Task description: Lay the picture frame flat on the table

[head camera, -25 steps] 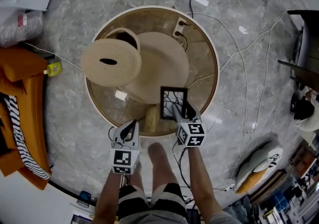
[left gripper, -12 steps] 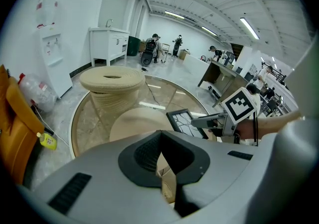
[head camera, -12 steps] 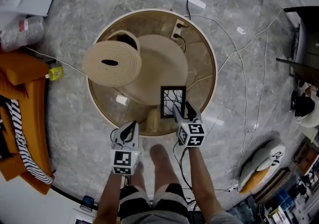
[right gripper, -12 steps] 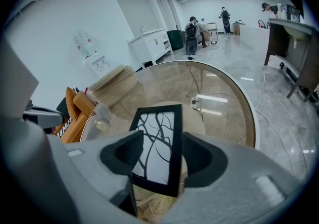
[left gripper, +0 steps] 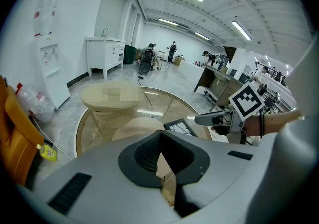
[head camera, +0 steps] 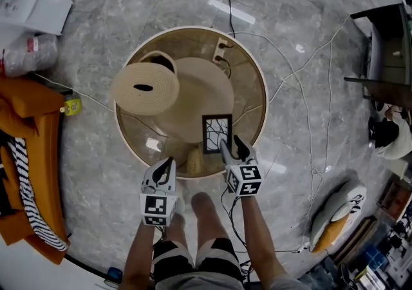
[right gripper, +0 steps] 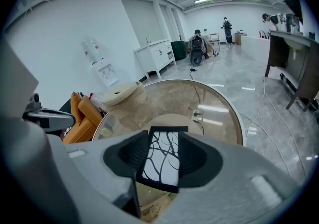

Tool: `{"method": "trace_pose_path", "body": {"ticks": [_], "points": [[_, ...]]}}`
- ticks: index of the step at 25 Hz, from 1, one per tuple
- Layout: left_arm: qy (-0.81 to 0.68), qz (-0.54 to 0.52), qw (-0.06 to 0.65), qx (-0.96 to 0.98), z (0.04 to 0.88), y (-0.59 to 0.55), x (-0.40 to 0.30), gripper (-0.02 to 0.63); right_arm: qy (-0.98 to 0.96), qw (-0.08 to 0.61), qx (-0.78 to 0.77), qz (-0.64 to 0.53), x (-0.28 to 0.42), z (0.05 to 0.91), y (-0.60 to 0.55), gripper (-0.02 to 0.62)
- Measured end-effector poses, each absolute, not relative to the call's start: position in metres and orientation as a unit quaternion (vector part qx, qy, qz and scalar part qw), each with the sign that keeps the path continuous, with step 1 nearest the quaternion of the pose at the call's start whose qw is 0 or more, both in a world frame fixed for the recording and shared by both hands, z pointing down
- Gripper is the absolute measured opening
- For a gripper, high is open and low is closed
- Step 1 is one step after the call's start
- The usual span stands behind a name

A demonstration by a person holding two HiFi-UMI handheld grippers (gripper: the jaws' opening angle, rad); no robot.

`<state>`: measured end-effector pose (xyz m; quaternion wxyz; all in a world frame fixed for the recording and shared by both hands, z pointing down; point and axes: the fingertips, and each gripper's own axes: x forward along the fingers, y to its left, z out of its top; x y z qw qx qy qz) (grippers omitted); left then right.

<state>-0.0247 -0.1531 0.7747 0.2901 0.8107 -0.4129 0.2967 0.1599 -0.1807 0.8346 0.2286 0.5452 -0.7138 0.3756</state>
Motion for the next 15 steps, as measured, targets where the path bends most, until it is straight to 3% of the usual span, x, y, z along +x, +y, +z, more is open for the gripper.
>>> {"method": "trace_pose_path", "body": {"ticks": [15], "points": [[-0.405,0.241,0.197,0.86,0.636,-0.177,-0.022,0.015,-0.743,0.204,0.58,0.266,0.146,0.668,-0.176,0.103]]}}
